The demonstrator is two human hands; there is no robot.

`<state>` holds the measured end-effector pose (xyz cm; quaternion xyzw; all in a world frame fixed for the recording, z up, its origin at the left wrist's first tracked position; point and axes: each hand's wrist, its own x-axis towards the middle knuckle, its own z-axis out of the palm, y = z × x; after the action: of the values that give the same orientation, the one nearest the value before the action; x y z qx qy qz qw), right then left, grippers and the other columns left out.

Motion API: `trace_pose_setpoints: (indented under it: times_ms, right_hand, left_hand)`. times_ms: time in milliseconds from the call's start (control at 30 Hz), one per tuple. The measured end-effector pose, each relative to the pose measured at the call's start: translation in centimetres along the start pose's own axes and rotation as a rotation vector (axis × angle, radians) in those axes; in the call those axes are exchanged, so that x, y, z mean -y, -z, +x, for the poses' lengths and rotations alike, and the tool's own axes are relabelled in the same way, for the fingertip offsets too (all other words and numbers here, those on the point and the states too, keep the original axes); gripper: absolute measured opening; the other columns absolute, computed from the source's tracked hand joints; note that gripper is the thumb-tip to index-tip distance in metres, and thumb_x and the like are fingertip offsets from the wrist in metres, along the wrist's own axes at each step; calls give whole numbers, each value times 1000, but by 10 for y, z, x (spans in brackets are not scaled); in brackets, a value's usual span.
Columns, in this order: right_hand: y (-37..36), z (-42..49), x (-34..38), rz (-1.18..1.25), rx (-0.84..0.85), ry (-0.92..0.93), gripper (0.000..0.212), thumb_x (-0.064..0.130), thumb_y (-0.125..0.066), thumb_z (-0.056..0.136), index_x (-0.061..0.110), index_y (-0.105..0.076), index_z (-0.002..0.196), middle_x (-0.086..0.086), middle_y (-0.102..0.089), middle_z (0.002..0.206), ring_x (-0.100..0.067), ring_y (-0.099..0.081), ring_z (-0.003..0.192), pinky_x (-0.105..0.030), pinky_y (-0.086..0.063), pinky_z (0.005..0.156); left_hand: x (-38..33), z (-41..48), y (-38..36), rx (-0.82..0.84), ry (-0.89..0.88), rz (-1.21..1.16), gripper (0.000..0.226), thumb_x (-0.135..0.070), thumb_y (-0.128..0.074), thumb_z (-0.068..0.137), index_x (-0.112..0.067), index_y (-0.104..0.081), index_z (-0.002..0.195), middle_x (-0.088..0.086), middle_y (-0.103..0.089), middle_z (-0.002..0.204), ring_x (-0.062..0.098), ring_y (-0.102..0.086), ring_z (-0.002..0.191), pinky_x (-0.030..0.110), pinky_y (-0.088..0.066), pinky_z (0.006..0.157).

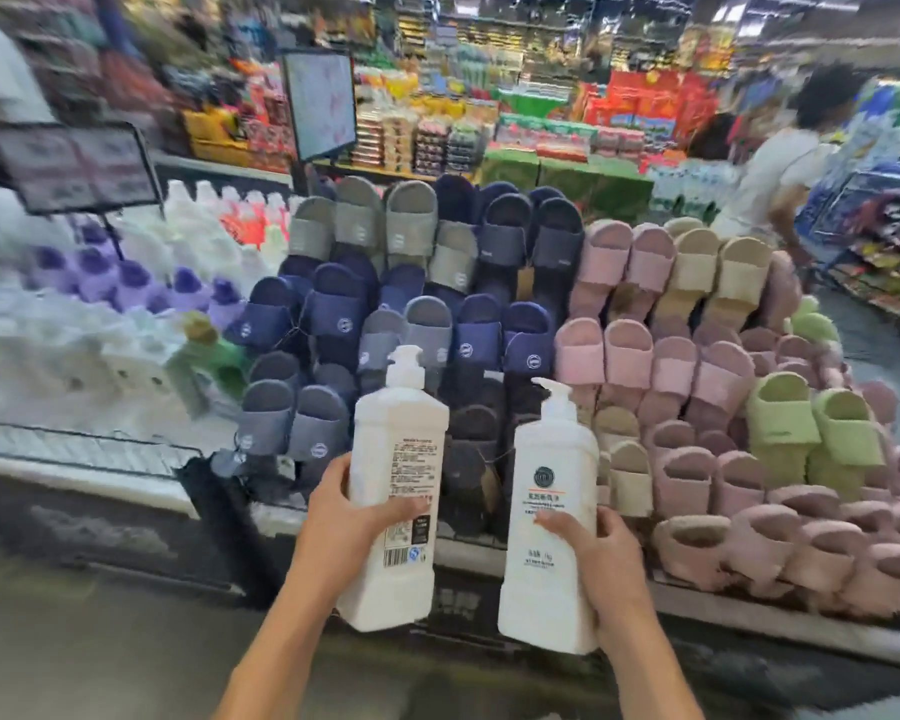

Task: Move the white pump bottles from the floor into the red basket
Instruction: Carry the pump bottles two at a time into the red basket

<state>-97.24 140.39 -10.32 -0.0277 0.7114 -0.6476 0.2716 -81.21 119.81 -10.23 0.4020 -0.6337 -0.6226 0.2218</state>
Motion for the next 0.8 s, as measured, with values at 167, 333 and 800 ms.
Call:
trace_pose_setpoints:
  times_ms: [167, 333, 800]
  right_hand:
    - [-71, 12, 9, -62, 172, 15, 44, 16, -84, 79, 13, -61, 117, -11, -78, 102, -34, -77, 84, -58, -61, 80]
    - [-146, 22, 19, -125, 374, 16, 35, 16, -82, 82, 16, -62, 110, -8, -79, 99, -32, -77, 83, -56, -62, 79]
    - [-316, 45, 21, -328, 872, 54, 34, 13, -84, 81, 16, -63, 107, -8, -78, 99, -32, -76, 85, -57, -62, 77]
  left_hand:
    - [4, -7, 64, -181, 5, -55, 63, -13, -95, 61, -30, -60, 111, -5, -76, 100, 15, -75, 86, 43, -59, 78]
    - [13, -17, 120, -390, 49, -97, 71, -33, -95, 49, -33, -61, 111, -8, -76, 103, 17, -74, 89, 48, -59, 80]
    - [24, -52, 198, -969, 98, -262, 89, -33, -94, 34, -20, -60, 115, -3, -77, 101, 18, -75, 89, 50, -60, 82]
